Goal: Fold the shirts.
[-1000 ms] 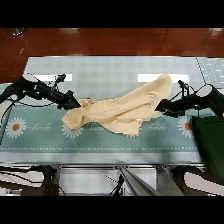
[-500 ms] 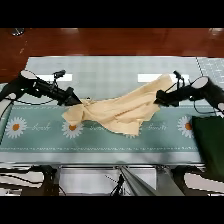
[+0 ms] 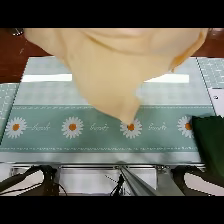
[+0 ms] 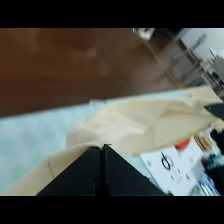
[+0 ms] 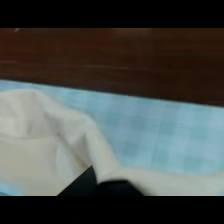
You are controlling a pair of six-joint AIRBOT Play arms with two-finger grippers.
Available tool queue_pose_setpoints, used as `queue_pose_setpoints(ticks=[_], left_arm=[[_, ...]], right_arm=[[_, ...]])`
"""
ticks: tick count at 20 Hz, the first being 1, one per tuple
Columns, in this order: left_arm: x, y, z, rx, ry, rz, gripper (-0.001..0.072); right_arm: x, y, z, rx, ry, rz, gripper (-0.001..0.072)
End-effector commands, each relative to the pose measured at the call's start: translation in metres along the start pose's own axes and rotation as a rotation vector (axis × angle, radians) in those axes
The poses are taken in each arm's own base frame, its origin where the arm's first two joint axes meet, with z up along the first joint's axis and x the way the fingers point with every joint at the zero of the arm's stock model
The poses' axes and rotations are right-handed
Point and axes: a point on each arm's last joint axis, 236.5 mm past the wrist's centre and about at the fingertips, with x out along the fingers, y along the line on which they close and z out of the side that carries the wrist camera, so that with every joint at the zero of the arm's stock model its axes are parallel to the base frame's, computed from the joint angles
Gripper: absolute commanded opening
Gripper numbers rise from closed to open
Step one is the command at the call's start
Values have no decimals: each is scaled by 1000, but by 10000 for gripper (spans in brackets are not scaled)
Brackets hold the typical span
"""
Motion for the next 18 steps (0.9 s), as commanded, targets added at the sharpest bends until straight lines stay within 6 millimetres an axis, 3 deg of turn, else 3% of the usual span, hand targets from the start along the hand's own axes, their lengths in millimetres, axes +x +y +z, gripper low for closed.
queue_pose_setpoints(ticks=[1, 4, 6, 8, 10, 13, 15, 16, 18], left_arm=[[-76, -97, 82, 260, -294, 66, 16], [-137, -139, 89, 464, -396, 269, 16], [-174, -159, 87, 564, -447, 426, 16], [-201, -179, 78, 626, -483, 535, 16], [-213, -198, 60, 682, -466, 580, 16], [-225, -204, 42, 700, -430, 621, 16], [-221, -193, 34, 686, -382, 608, 16], [-214, -179, 28, 656, -344, 600, 16], [-192, -129, 3, 541, -220, 607, 16]], right_arm=[[-95, 47, 21, -98, -153, -12, 25], [-155, 75, 2, -155, -223, -23, 24], [-186, 92, -22, -180, -224, -23, 25], [-209, 104, -56, -196, -164, -20, 25], [-222, 109, -90, -188, -98, -23, 25], [-215, 117, -145, -123, 12, 42, 25], [-197, 120, -182, -70, 98, 110, 25], [-184, 116, -199, -34, 136, 127, 25], [-153, 100, -225, 38, 199, 130, 25]])
